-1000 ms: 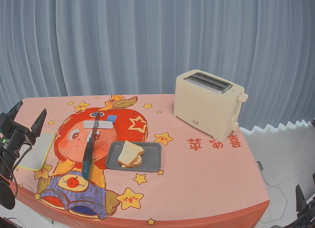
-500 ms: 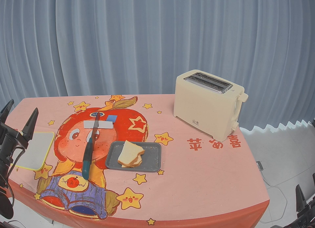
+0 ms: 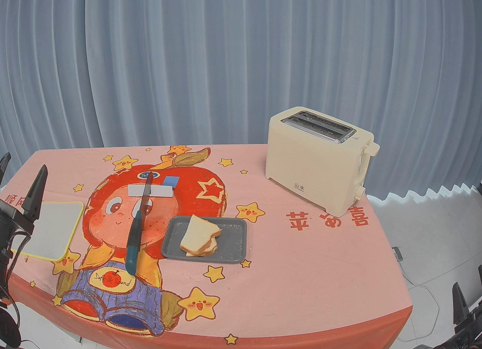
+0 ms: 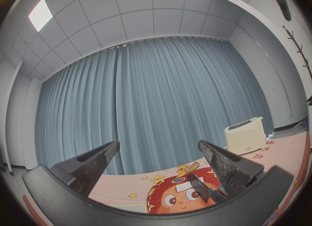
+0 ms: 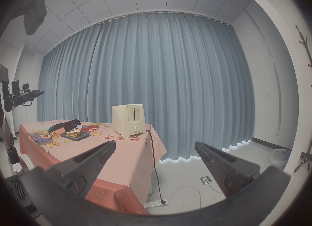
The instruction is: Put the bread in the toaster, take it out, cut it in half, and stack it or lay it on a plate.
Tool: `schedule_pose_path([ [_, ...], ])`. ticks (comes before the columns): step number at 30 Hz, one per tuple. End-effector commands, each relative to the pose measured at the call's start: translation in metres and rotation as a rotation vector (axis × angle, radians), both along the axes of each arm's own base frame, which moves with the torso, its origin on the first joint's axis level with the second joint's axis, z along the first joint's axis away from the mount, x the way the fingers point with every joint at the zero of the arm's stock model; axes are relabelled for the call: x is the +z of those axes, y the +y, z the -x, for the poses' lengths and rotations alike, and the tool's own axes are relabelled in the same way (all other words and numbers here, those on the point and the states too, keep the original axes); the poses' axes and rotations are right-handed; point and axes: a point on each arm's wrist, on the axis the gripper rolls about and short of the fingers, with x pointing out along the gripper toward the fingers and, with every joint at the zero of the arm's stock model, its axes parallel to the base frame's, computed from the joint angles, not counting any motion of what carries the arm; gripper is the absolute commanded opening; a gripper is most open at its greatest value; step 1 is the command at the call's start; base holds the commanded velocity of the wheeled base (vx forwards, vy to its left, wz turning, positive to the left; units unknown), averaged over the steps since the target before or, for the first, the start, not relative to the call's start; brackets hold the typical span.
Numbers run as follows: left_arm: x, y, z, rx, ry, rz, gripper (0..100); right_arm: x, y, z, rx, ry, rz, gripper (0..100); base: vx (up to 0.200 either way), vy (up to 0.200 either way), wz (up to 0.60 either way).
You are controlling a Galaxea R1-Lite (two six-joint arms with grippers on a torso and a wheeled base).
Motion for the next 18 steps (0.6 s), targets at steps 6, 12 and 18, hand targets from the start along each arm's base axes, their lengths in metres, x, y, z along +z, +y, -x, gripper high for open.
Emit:
schedule_pose_path([
  [6, 0.003, -0.004, 0.019, -0.018, -0.030, 0.037, 100, -0.005, 0.000, 0.000, 0.001, 0.000, 0.000, 100, 0.000, 0.000, 0.00],
  [12, -0.007, -0.008, 0.035, -0.024, 0.069, 0.060, 100, -0.005, 0.000, 0.000, 0.001, 0.000, 0.000, 100, 0.000, 0.000, 0.00],
  [18, -0.015, -0.012, 0.050, -0.026, 0.167, 0.084, 100, -0.005, 0.000, 0.000, 0.001, 0.000, 0.000, 100, 0.000, 0.000, 0.00],
])
